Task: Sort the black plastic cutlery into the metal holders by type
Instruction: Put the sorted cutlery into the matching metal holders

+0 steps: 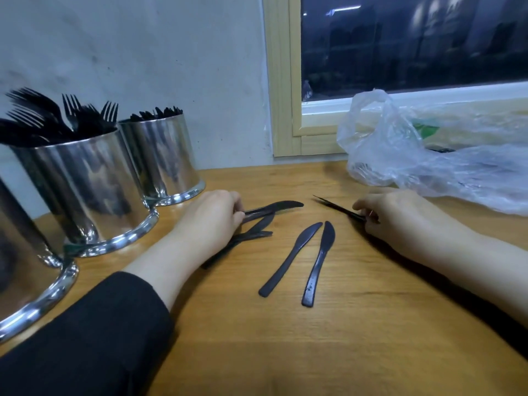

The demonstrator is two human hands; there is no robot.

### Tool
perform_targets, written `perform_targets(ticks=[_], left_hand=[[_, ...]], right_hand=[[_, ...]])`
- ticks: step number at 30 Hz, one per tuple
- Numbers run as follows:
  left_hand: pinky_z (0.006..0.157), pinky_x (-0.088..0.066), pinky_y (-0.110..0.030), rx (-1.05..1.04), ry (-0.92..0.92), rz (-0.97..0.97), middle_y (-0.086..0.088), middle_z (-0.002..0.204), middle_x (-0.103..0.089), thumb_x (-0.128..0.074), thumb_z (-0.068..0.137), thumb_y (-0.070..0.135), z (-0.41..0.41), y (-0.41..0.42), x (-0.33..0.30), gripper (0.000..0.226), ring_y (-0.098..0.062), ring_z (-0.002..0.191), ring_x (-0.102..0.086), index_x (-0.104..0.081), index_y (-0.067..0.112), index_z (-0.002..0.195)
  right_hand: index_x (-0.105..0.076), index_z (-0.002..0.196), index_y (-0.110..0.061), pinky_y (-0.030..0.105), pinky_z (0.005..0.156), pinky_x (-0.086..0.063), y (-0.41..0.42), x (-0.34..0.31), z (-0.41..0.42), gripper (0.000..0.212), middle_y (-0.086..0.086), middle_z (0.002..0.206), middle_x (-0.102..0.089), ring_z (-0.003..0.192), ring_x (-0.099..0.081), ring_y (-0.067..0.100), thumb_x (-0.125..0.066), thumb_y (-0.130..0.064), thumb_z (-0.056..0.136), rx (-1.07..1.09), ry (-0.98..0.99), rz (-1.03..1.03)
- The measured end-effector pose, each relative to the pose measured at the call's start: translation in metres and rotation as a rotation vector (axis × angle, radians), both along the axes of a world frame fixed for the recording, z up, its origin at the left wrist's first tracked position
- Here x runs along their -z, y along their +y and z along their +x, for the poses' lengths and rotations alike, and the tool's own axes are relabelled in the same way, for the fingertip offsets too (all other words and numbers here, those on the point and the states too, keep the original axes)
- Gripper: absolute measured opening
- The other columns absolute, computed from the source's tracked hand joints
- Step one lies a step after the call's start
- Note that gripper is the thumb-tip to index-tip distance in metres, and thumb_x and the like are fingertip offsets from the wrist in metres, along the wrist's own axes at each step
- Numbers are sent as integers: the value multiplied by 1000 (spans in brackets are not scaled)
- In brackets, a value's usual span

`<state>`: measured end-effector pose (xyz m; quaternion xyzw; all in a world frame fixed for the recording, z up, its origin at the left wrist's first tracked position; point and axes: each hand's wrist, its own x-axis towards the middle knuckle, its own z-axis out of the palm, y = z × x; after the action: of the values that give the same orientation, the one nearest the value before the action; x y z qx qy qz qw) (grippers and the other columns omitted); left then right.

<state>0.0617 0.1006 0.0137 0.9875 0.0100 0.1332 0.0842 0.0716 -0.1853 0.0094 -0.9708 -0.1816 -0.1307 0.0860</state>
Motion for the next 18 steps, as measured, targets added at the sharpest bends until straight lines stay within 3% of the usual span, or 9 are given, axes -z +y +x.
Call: perform_targets(ticks=[4, 8, 11, 14, 16, 18], left_hand=[[71, -46, -35, 53, -107, -135, 3, 86, -64, -56, 101, 27, -11, -7, -7, 9, -22, 86, -59, -63, 21, 99], [59, -43, -31, 81, -123, -329, 4, 86, -63, -44, 105, 23, -19, -29, -11, 10, -12, 73, -57, -53, 26, 108], [57, -38, -29, 86, -107, -616, 4, 83, -60, -41, 107, 27, -21, -47, -9, 19, -13, 65, -53, -60, 24, 109], [61, -43, -33, 87, -41, -937, 1, 72, -56, -45, 106, 31, -25, -62, -6, 23, -15, 56, -49, -67, 24, 100], [60, -50, -36, 112, -6, -1092, -1, 71, -59, -46, 107, 27, -28, -70, -5, 23, -15, 55, -57, -66, 19, 102], [66, -58, -35, 138, 10, -1198, -4, 77, -69, -46, 107, 24, -31, -77, -7, 22, -16, 63, -68, -66, 15, 105]], right_hand=[[-67, 99, -11, 42, 76, -52, 5, -1, -4, 34, 10, 97, -64, 91, -63, 33, -46, -33, 84, 16, -21, -59], [-67, 108, -10, 37, 80, -52, 1, 6, 5, 22, 11, 101, -66, 95, -62, 33, -61, -21, 89, 88, -11, 35], [-69, 120, -15, 24, 76, -41, 1, 5, 4, 32, 7, 104, -72, 99, -64, 24, -62, -13, 89, 160, 19, 430], [-76, 104, -23, 24, 68, -50, 5, 0, -5, 27, 5, 92, -75, 83, -67, 24, -58, -9, 90, 134, 96, 862], [-77, 96, -19, 33, 79, -60, 15, -1, -12, 22, 7, 89, -76, 84, -70, 29, -59, -7, 92, 37, 226, 1166], [-75, 97, -12, 37, 86, -60, 28, 0, -18, 20, 5, 86, -75, 84, -71, 25, -59, -1, 94, -109, 367, 1398]])
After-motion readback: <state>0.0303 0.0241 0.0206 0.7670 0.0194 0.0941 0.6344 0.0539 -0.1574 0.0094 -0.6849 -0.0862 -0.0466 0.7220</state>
